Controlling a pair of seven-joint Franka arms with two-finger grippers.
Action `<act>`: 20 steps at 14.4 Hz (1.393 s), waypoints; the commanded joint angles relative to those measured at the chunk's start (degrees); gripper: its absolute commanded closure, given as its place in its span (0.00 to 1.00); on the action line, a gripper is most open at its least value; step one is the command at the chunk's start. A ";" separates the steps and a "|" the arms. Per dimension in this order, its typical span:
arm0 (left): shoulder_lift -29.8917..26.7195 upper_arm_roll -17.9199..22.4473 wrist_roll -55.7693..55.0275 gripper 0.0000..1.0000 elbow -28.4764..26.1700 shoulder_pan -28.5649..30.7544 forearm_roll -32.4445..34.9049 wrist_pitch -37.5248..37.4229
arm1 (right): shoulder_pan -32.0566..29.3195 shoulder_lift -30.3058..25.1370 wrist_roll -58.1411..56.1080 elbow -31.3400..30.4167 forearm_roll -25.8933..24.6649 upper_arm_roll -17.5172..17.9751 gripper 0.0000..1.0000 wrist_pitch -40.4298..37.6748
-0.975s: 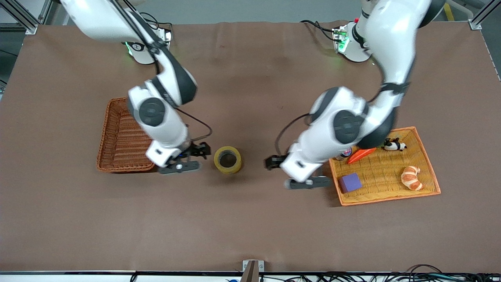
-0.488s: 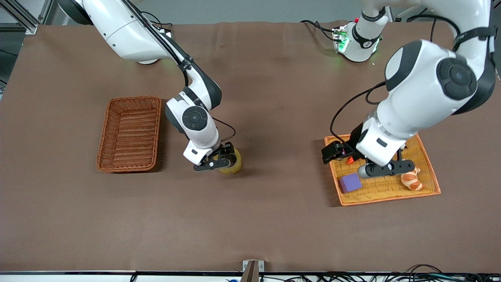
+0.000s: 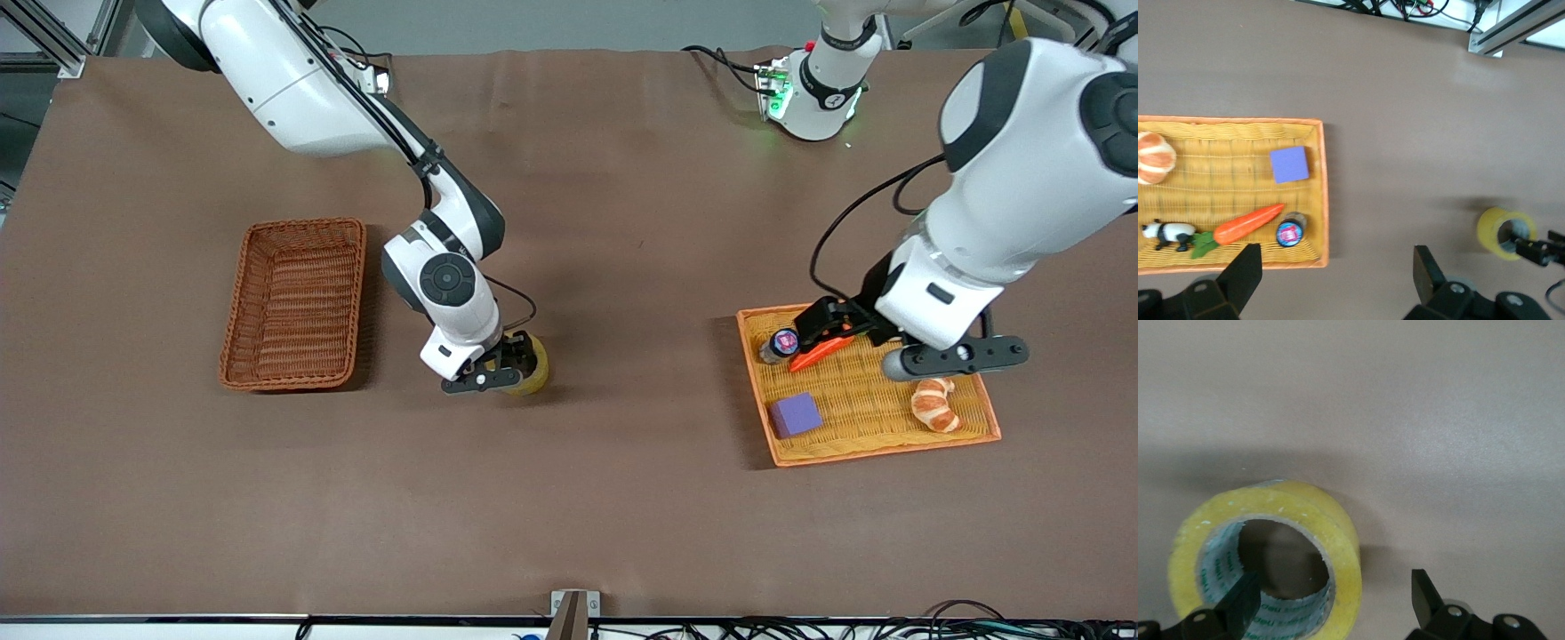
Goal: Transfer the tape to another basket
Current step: 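Grasp the tape with the right gripper while the left gripper withdraws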
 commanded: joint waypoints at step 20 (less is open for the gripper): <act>-19.63 13.63 17.34 0.00 -22.02 0.10 -2.37 0.31 | -2.01 0.17 8.88 1.31 -5.74 0.52 1.00 0.22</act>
